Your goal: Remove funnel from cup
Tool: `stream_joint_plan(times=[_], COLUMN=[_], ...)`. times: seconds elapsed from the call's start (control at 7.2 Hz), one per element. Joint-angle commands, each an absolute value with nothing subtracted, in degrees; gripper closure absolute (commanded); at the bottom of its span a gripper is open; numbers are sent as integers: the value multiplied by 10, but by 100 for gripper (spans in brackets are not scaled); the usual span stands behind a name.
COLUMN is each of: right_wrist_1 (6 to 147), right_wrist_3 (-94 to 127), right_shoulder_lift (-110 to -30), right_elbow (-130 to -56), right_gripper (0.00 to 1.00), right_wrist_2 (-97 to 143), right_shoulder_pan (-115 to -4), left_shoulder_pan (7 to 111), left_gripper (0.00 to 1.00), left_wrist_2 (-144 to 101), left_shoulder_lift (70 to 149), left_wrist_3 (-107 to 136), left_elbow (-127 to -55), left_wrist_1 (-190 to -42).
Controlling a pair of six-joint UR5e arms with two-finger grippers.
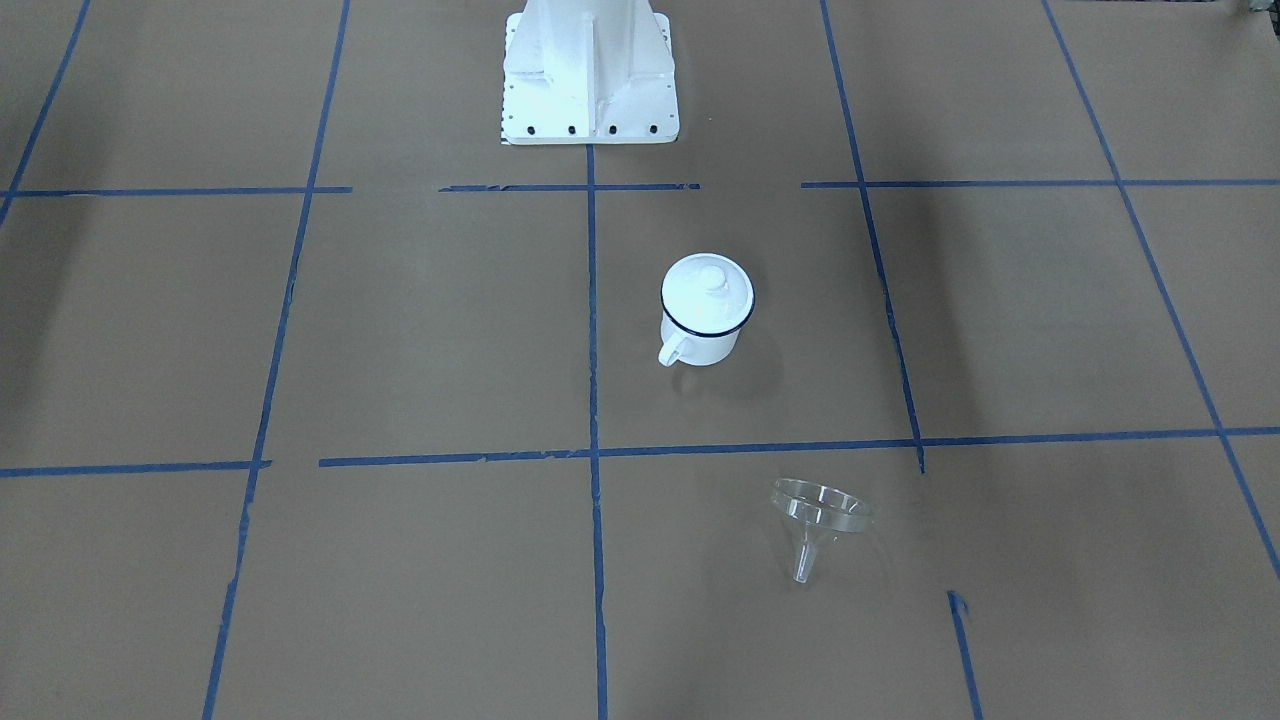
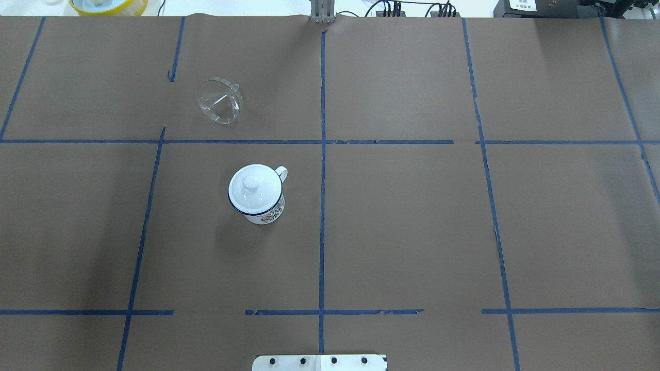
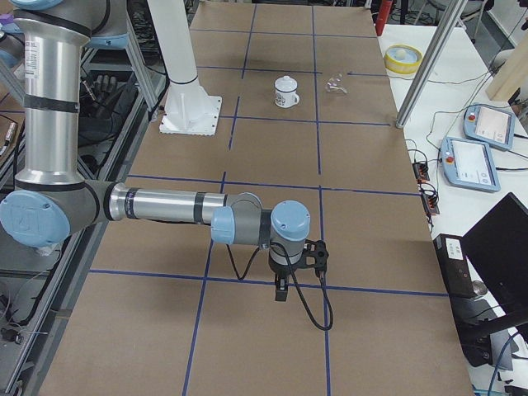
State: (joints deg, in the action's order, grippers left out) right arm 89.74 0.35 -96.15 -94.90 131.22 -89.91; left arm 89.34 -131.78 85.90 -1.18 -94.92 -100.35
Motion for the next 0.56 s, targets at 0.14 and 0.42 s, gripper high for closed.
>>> stream_joint_plan(times=[0.14, 0.42], right_wrist_1=[897, 897], right_wrist_3=[4, 4], right_shoulder_lift=[-962, -962], right_elbow=[-949, -949], right_gripper=[0, 0], right_wrist_2=[1312, 1312], right_shoulder_pan=[-899, -899], left_shoulder_pan=[895, 895], left_gripper=[0, 0], left_wrist_2=[-1325, -1346], left_shoulder_lift=[859, 859], left_wrist_3=[-12, -12], left_elbow=[-949, -951], left_wrist_1=[-984, -935])
